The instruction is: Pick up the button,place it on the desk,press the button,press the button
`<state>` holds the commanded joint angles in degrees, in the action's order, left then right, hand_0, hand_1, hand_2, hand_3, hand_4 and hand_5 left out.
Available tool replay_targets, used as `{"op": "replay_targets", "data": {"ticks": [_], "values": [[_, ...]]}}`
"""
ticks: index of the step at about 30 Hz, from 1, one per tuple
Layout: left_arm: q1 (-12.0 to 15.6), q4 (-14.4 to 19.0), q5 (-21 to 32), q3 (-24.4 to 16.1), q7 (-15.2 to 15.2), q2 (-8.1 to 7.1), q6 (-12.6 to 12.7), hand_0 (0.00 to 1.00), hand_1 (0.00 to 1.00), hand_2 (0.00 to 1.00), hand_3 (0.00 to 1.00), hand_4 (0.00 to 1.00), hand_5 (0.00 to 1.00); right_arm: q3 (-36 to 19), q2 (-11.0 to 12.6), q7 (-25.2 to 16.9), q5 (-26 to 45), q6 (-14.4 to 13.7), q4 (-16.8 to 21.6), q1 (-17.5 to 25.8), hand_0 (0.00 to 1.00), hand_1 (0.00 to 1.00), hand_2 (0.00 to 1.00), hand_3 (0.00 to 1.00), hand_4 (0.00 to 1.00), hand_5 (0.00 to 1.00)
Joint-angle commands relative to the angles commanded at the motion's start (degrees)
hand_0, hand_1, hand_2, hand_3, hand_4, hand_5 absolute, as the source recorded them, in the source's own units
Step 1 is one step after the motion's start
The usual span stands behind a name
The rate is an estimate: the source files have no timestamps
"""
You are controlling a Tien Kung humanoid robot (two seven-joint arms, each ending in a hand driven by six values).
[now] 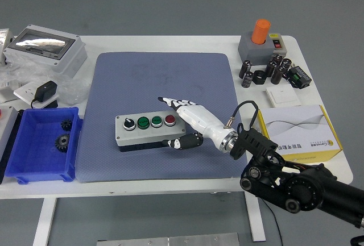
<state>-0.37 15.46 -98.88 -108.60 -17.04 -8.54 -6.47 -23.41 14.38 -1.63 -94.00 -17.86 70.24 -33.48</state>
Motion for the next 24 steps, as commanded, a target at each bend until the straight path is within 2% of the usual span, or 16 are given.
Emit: {"op": "replay_targets", "data": {"ticks": [2,17,24], "values": [[0.0,0.0,0.0,0.0,0.0,0.00,0.0,0.720,0.701,0.675,0.802,0.449,0.895,0.1,0.7,-0.1,1.3,0.4,0.5,0.1,0.992,0.915,0.998,0.998,0.903,0.302],[0.0,-0.2,-0.3,-0.2,0.6,-0.03,0.4,0.722,0.704,0.674,0.793,0.450,0.894,-0.6,5.4,-1.2,8.0,2.0,4.7,1.4,0.979,0.914,0.998,0.998,0.910,0.310],[0.0,-0.2,-0.5,-0.2,0.7,-0.06,0.7,0.722,0.704,0.674,0.790,0.449,0.894,-0.1,6.3,-2.8,11.1,3.0,6.3,1.8,0.980,0.909,0.998,0.998,0.913,0.324]]}}
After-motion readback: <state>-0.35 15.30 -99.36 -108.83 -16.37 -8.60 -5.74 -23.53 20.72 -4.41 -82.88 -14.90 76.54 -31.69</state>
